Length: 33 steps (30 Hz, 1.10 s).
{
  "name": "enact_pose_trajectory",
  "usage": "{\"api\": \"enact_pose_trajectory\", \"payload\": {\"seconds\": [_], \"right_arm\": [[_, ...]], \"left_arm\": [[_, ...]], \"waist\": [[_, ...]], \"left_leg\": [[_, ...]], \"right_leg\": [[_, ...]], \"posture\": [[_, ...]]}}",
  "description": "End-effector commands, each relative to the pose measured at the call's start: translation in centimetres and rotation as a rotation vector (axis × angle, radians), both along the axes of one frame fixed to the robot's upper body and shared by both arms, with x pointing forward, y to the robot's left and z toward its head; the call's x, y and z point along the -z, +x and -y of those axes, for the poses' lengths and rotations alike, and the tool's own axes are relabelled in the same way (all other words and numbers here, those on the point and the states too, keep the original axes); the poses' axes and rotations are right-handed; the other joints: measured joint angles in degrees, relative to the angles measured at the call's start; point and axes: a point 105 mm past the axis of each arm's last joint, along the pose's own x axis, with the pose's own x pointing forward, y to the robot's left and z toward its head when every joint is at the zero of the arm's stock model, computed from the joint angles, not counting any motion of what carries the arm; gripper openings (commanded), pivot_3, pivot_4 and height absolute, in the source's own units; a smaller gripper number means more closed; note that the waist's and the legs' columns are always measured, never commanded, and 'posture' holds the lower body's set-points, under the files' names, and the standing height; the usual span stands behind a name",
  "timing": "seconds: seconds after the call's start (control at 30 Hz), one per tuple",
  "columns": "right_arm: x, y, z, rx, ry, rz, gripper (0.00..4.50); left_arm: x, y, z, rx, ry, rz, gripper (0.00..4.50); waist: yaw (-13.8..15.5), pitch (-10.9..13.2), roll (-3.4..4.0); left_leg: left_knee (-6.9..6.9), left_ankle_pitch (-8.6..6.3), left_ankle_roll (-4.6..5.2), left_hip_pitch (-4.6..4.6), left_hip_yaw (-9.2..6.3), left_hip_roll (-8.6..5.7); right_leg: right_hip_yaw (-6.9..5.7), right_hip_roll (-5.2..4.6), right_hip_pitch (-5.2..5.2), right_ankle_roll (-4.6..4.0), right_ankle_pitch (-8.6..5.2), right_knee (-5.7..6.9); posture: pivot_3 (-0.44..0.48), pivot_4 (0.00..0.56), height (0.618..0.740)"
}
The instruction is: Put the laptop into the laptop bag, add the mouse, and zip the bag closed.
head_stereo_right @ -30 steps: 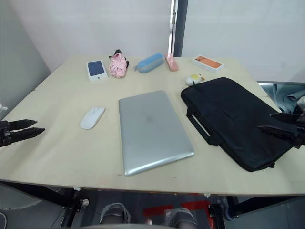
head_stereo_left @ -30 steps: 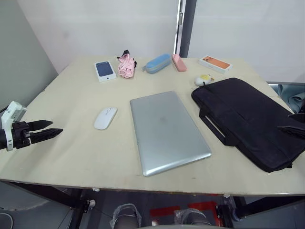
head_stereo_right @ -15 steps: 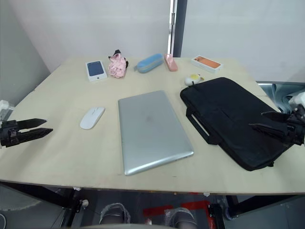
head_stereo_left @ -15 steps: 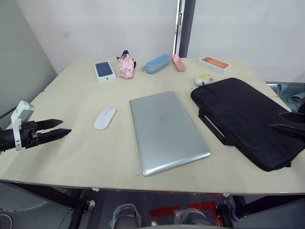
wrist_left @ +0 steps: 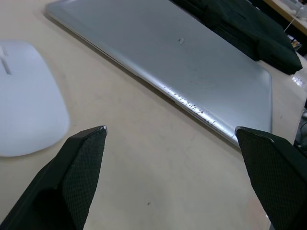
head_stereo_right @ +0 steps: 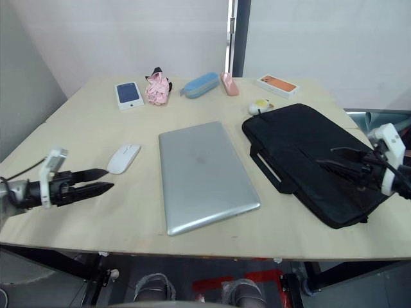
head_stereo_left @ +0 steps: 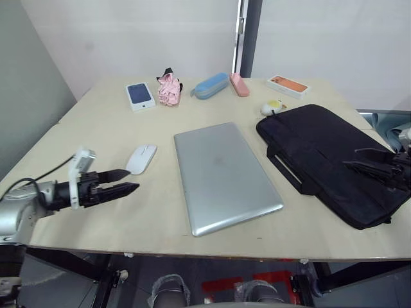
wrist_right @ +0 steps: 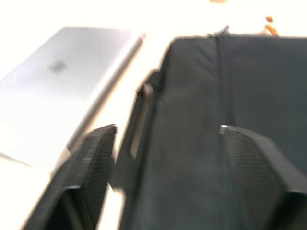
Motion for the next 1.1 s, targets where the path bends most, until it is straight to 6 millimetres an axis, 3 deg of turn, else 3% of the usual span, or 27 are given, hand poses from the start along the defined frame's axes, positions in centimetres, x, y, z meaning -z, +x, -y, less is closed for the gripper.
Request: {"api": "enact_pose_trajectory", "payload": {"seconds": [0.03, 0.2, 0.27, 0.37, 0.6, 0.77, 0.9, 1.0, 1.1], "right_arm": [[-0.4, 1.0, -3.5, -0.071, 0.002, 0.047, 2.34], [2.2, 2.5, -6.7, -0.134, -0.079, 0.025, 0.52], [3.1, 3.3, -8.2, -0.164, -0.123, 0.037, 0.07], [4.7, 6.5, -8.6, -0.077, -0.238, 0.062, 0.07], [7.8, 8.5, -11.5, -0.211, -0.392, 0.026, 0.07], [8.5, 11.0, -12.8, -0.202, -0.462, 0.027, 0.07], [9.2, 12.2, -14.0, -0.228, -0.525, 0.017, 0.07], [9.4, 12.8, -14.6, -0.242, -0.548, 0.006, 0.07], [10.2, 11.9, -15.6, -0.353, -0.563, -0.026, 0.07]], "left_arm": [[-1.1, 1.0, 2.0, -0.037, -0.096, -0.007, 4.50], [-0.2, 1.3, 4.4, -0.065, -0.244, -0.191, 4.50], [0.6, 0.9, 5.4, -0.053, -0.279, -0.279, 4.50], [2.0, 0.9, 6.5, -0.074, -0.300, -0.404, 4.50], [2.5, 2.6, 6.9, -0.154, -0.389, -0.515, 4.50], [3.6, 3.2, 6.7, -0.187, -0.403, -0.596, 4.50], [5.3, 3.5, 6.8, -0.205, -0.357, -0.670, 4.50], [5.2, 4.2, 6.9, -0.201, -0.383, -0.680, 4.50], [4.8, 4.9, 7.2, -0.196, -0.384, -0.662, 4.50]], "waist": [[0.0, 0.0, 0.02], [-0.1, 0.0, 0.03], [-0.3, 0.0, 0.03], [-0.7, 0.0, 0.03], [-0.6, 0.0, 0.03], [-1.3, 0.0, 0.03], [-1.2, 0.0, 0.04], [-1.0, 0.0, 0.05], [-0.8, -0.1, 0.05]], "left_leg": [[0.00, 0.00, 0.00, 0.00, 0.00, 0.00], [0.22, 0.02, -0.03, -0.03, -0.03, -0.01], [0.21, 0.02, -0.05, -0.06, -0.03, -0.01], [0.23, 0.02, -0.07, -0.05, 0.00, -0.04], [0.23, 0.08, -0.13, -0.11, -0.11, -0.03], [0.22, 0.08, -0.11, -0.14, -0.06, -0.07], [0.20, 0.08, -0.11, -0.09, -0.09, -0.06], [0.23, 0.11, -0.07, -0.05, -0.08, -0.11], [0.24, 0.17, 0.01, -0.02, -0.08, -0.16]], "right_leg": [[0.00, 0.00, 0.00, 0.00, 0.00, 0.04], [0.01, -0.01, -0.03, -0.01, -0.01, 0.23], [0.02, -0.01, -0.02, 0.00, -0.01, 0.16], [0.01, -0.02, -0.02, 0.00, -0.01, 0.17], [-0.08, -0.02, -0.01, 0.00, -0.01, 0.20], [-0.06, -0.06, 0.00, 0.00, 0.00, 0.09], [-0.09, -0.07, 0.03, 0.00, 0.00, 0.16], [-0.08, -0.13, 0.06, 0.00, 0.00, 0.22], [-0.10, -0.24, 0.10, 0.00, 0.00, 0.29]], "posture": [[0.000, 0.150, 0.740], [0.000, 0.150, 0.740], [0.000, 0.150, 0.740], [0.000, 0.150, 0.740], [0.000, 0.150, 0.740], [0.000, 0.150, 0.740], [0.000, 0.150, 0.740], [0.000, 0.150, 0.740], [0.000, 0.150, 0.740]]}}
